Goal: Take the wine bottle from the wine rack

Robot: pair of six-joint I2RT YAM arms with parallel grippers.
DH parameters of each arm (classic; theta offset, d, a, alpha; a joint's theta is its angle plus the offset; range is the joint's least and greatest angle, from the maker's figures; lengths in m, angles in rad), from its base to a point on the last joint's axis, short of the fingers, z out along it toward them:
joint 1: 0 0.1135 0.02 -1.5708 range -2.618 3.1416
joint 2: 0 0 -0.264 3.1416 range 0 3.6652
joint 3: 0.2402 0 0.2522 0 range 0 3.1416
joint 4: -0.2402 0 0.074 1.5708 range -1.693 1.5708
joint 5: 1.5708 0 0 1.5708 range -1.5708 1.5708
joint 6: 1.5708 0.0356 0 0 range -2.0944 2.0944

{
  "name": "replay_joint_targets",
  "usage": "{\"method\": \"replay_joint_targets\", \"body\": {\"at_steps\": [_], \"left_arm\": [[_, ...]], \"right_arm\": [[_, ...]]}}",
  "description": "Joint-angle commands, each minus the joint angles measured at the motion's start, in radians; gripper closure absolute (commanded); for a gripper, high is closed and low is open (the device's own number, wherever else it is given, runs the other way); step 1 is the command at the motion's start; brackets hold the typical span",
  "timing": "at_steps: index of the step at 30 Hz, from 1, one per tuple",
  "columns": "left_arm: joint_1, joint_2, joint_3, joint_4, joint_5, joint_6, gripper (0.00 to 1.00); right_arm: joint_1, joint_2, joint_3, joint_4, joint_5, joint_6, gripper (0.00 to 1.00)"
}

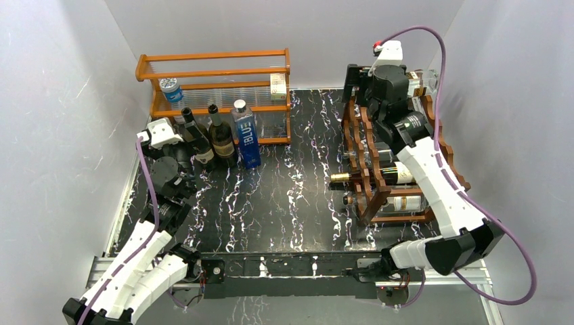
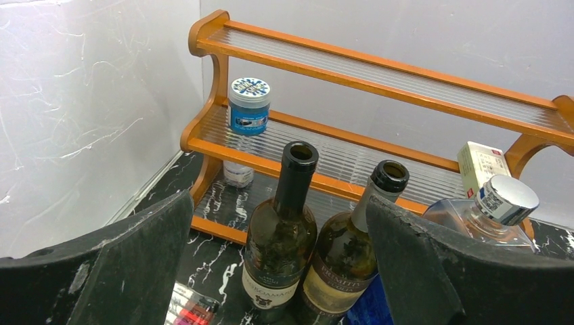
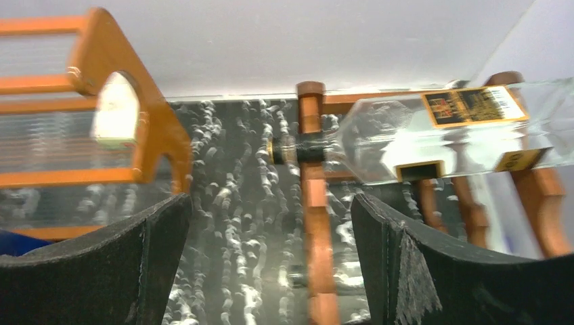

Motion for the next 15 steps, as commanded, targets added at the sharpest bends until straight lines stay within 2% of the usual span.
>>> {"method": "replay_joint_targets", "body": {"at_steps": [1, 5, 8, 10, 11, 15], "left_arm": [[-0.021, -0.017, 0.022, 0.030, -0.005, 0.003, 0.02], [-0.026, -0.021, 0.032, 0.008, 0.021, -0.022, 0.02], [-0.033, -0.028, 0.040, -0.003, 0.041, -0.026, 0.02], [-0.045, -0.039, 0.035, 0.005, 0.029, -0.021, 0.02], [-0.053, -0.047, 0.032, 0.012, 0.022, -0.011, 0.02], [-0.077, -0.069, 0.023, 0.032, 0.011, 0.005, 0.02]], "right_arm": [[-0.117, 0.064, 0.125, -0.091, 0.071, -0.172, 0.02], [-0.118, 0.051, 0.059, -0.054, 0.246, -0.375, 0.02], [-0.117, 0.026, -0.017, 0.029, 0.356, -0.456, 0.02], [-0.119, 0.024, -0.011, 0.017, 0.371, -0.425, 0.02], [-0.120, 0.029, 0.007, -0.008, 0.374, -0.355, 0.02], [-0.133, 0.060, 0.051, -0.073, 0.293, -0.251, 0.02]]}}
